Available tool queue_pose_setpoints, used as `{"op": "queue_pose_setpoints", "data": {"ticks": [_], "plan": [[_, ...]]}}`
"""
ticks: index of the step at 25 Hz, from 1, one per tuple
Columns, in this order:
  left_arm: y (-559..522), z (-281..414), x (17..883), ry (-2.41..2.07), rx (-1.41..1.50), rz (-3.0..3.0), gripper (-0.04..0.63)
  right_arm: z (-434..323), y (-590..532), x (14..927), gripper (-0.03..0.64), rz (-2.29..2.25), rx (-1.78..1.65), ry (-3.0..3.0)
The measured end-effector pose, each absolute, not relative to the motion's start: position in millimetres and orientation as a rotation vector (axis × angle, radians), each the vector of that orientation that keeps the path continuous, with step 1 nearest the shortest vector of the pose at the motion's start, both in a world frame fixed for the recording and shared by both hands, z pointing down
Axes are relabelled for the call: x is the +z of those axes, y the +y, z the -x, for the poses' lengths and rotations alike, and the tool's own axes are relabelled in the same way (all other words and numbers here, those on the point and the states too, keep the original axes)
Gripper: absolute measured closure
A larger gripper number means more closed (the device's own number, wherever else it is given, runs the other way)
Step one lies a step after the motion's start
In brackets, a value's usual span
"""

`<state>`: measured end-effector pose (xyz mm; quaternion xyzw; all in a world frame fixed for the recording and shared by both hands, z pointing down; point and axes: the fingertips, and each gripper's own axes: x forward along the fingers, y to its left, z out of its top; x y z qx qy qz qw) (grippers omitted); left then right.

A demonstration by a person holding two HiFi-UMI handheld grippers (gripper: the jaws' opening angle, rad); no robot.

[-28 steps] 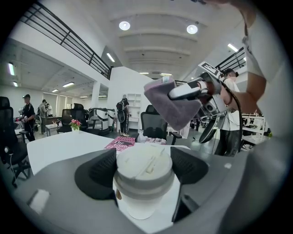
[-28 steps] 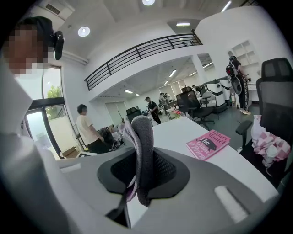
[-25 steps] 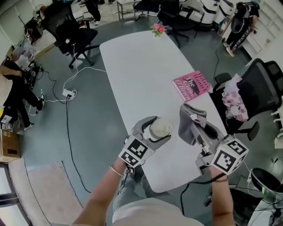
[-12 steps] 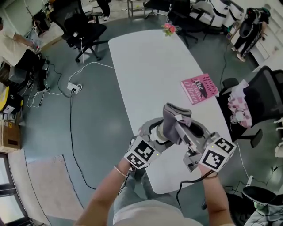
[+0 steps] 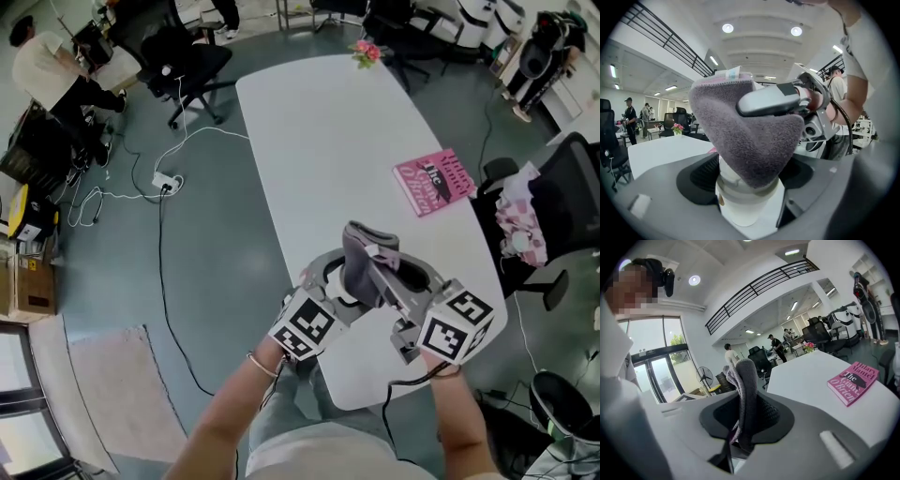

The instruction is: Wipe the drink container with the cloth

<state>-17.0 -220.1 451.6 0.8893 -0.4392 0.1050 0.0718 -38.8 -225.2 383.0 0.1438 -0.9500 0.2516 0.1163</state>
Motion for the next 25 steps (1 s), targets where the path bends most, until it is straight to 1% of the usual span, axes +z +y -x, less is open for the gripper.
{"op": "queue_pose_setpoints", "data": {"ticks": [6,16,25], "plan": [[-219,17,451,-1.319,0.317,-2.674,0.225,36,-231,388,0.548,-0.491,0.587,-2.74],[-222,18,452,-1.318,0.312,-2.668,0.225,38,-245,396,0.548,-0.544,0.499,-2.69],[-217,19,452,-1.315,0.311,-2.678,0.225,28,-263,395,0.548,-0.639,0.494,-2.678]]}}
